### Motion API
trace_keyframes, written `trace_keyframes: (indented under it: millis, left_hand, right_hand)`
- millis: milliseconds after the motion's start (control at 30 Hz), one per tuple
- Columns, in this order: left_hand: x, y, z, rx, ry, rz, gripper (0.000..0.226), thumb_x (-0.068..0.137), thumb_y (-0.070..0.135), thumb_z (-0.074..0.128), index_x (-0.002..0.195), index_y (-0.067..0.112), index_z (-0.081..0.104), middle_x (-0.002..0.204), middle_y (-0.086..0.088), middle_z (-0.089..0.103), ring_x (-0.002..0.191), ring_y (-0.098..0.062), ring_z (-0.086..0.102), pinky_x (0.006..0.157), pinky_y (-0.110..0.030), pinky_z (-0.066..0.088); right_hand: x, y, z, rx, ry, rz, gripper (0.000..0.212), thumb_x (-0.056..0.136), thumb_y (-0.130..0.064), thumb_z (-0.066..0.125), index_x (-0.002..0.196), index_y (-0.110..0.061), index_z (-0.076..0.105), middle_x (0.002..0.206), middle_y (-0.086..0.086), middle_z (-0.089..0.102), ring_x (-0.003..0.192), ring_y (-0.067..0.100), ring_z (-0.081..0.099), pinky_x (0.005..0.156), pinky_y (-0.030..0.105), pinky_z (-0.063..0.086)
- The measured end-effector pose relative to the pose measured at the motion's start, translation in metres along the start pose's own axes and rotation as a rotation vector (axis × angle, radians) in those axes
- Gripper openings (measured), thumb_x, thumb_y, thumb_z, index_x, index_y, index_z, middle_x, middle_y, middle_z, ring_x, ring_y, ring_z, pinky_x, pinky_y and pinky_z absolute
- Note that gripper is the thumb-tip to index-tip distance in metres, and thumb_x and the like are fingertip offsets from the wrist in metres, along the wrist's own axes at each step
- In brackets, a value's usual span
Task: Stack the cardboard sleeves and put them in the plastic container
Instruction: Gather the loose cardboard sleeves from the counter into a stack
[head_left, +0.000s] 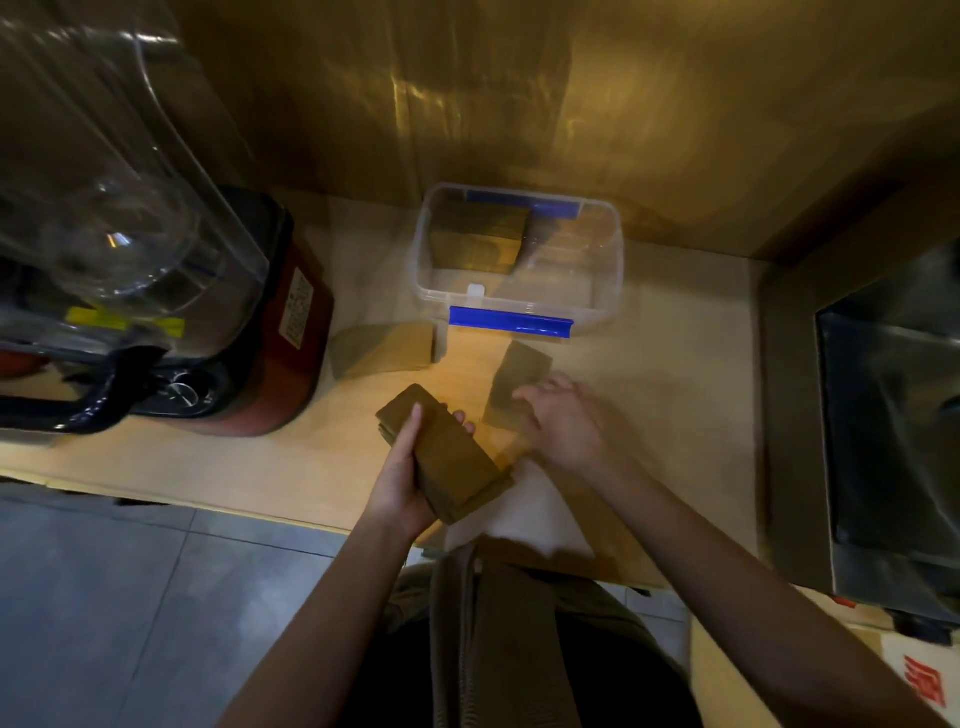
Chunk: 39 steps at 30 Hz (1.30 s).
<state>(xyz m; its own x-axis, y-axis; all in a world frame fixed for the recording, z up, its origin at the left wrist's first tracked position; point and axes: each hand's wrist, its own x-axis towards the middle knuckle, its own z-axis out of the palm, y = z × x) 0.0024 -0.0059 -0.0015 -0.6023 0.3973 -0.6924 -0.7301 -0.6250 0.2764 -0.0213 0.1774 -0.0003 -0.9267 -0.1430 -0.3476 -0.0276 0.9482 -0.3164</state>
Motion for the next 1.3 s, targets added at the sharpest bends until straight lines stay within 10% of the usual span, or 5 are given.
trace_keyframes:
  millis: [300,500,833,967,1300]
  left_hand:
    - [0.006,0.012,-0.005,-0.067,0.089,0.026,0.032,0.065,0.047,0.063,0.075,0.019,0.074,0.084,0.0,0.074,0.08,-0.014,0.068,0.08,-0.04,0.05]
    - [0.012,0.009,-0.006,-0.054,0.125,-0.003,0.033,0.064,0.047,0.064,0.073,0.017,0.076,0.085,-0.001,0.074,0.083,-0.015,0.068,0.081,-0.041,0.05]
    - [0.014,0.004,-0.003,-0.007,0.119,-0.03,0.04,0.065,0.047,0.065,0.092,0.019,0.067,0.09,-0.002,0.073,0.088,-0.017,0.066,0.088,-0.043,0.049]
    - [0.013,0.001,-0.004,0.006,0.119,-0.032,0.041,0.063,0.046,0.067,0.092,0.018,0.067,0.091,-0.003,0.073,0.085,-0.018,0.069,0.088,-0.043,0.049]
    - [-0.007,-0.013,0.003,0.196,-0.091,0.004,0.047,0.072,0.053,0.052,0.102,0.022,0.069,0.102,-0.01,0.072,0.094,-0.026,0.067,0.085,-0.045,0.053]
  right_hand:
    - [0.061,0.031,0.015,-0.63,-0.131,-0.364,0.056,0.094,-0.013,0.037,0.145,-0.013,0.014,0.157,0.009,0.016,0.145,0.027,0.009,0.118,0.044,0.002]
    - [0.063,0.043,0.021,-0.694,-0.023,-0.446,0.031,0.076,-0.015,0.059,0.107,-0.012,0.064,0.106,0.009,0.071,0.107,0.025,0.063,0.099,0.04,0.048]
    - [0.048,0.037,0.011,-0.704,-0.019,-0.28,0.021,0.057,-0.031,0.065,0.072,-0.017,0.071,0.071,0.001,0.07,0.066,0.015,0.066,0.064,0.022,0.052]
    - [0.032,0.034,0.001,-0.385,-0.23,-0.096,0.064,0.074,-0.05,0.062,0.117,-0.005,0.049,0.121,0.016,0.056,0.112,0.031,0.053,0.096,0.039,0.04]
    - [-0.046,-0.034,-0.019,0.633,-0.007,0.18,0.05,0.076,-0.05,0.063,0.114,-0.018,0.056,0.108,0.001,0.059,0.097,0.017,0.057,0.086,0.04,0.052]
